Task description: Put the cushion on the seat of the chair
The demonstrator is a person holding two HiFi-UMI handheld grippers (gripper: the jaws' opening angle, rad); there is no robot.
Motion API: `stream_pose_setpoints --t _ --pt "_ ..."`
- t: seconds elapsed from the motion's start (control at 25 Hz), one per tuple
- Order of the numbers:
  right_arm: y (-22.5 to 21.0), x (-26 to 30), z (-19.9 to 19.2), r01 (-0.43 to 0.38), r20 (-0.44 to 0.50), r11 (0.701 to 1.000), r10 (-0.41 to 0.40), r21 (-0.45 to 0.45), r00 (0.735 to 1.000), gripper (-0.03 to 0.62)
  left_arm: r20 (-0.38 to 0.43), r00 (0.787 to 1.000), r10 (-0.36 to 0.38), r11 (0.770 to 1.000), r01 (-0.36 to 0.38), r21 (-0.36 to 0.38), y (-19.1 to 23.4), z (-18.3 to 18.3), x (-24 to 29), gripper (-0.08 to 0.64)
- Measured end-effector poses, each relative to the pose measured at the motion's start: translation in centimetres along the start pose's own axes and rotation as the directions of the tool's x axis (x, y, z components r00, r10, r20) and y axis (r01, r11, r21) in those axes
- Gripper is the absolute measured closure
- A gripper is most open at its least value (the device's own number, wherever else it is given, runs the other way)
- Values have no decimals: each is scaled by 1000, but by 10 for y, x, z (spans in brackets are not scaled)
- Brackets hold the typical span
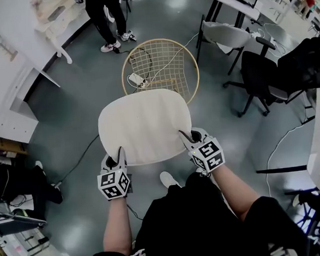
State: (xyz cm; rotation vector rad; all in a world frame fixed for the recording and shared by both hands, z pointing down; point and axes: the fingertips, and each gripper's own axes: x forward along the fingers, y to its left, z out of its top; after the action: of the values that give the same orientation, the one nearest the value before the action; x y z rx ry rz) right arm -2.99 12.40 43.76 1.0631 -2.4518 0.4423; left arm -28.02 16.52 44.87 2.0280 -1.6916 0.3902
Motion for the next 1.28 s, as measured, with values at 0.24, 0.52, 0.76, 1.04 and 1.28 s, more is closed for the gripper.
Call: stream_pose_setpoints --t 0.24,0.52,0.76,1.04,1.28 --pt "3 10 8 -2 4 1000 2 -7 1000 546 6 1000 -1 1000 1 5 11 6 3 453" --pt "-7 25 22 -1 4 1000 1 0 1000 546 6 1000 0 1000 0 6 17 24 17 454" --pt "-43 48 31 -7 2 1000 7 15 1000 546 -6 1000 5 1000 -5 13 15 40 56 453" --pt "-107 74 38 4 -10 999 -4 37 1000 546 -28 1000 -5 1000 5 13 -2 61 121 453" --pt "-168 99 48 30 -25 998 -29 56 999 546 -47 998 -30 999 30 14 -17 82 186 453"
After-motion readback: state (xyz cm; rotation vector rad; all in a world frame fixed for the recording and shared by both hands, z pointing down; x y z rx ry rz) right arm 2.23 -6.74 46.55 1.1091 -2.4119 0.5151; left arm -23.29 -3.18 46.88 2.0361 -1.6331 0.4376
